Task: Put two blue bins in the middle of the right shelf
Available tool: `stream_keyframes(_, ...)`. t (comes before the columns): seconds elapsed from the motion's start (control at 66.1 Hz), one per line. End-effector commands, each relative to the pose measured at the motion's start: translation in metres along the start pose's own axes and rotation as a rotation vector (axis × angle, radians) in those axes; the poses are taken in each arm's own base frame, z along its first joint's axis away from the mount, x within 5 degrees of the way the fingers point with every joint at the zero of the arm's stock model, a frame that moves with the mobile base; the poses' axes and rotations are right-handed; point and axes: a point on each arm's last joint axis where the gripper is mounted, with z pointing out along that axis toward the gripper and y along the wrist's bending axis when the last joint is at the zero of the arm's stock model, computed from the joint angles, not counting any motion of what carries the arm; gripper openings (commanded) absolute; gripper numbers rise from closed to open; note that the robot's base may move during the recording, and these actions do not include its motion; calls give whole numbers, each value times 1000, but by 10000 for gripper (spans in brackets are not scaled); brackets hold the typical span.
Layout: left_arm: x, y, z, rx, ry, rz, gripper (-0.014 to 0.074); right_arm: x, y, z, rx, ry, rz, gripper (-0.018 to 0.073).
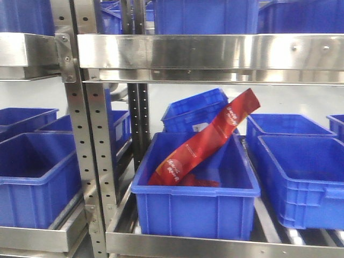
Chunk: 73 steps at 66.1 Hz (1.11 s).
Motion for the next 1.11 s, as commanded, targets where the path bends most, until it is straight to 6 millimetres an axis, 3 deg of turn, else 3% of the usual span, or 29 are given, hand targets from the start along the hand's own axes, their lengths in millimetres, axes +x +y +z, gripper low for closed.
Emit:
stream_keyframes(0.0, -13, -5, -12, 33, -121, 11, -111, -15, 1, -13, -8, -122, -18, -154)
stream_keyframes(1.09, -13, -5, -12, 33, -121, 11, -111, -15, 1, -13, -8, -122, -18, -154)
